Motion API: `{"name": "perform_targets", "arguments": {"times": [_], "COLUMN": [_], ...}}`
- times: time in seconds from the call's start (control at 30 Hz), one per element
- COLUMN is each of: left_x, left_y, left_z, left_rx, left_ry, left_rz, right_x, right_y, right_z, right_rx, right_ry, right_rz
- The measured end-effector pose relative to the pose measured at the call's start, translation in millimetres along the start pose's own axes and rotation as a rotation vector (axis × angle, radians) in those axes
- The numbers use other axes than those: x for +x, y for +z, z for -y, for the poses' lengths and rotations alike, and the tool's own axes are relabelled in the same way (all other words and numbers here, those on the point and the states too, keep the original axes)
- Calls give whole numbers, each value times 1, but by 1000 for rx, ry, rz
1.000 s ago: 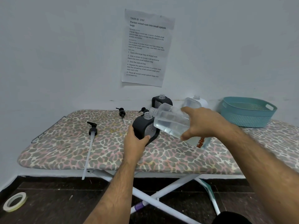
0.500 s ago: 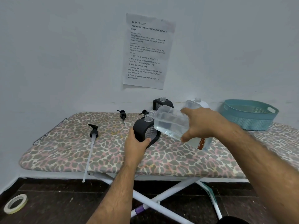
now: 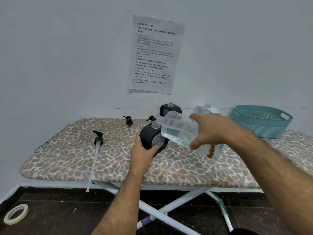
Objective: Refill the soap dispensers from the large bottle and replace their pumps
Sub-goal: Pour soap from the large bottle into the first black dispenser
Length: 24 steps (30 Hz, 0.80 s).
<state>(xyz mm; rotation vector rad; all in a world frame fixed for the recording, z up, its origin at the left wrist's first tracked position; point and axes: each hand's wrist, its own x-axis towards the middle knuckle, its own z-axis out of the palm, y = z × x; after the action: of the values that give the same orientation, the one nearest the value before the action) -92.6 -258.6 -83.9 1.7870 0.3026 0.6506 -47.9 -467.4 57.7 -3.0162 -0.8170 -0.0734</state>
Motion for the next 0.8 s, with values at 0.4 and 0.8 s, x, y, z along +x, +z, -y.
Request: {"name": "perform_targets", "arguments": {"times": [0.4,0.8], "left_x": [1,2], "left_y": [0,1], "left_z": [1,4], "left_rx": [19,12], "left_ry": [5,-2], "left_rz": [3,-7], "right_x": [1,1], "right_y": [-1,-2], "right_z": [0,0], "right_rx": [-1,7], "right_ry": [-8,-2], "right_rz": [3,20]}}
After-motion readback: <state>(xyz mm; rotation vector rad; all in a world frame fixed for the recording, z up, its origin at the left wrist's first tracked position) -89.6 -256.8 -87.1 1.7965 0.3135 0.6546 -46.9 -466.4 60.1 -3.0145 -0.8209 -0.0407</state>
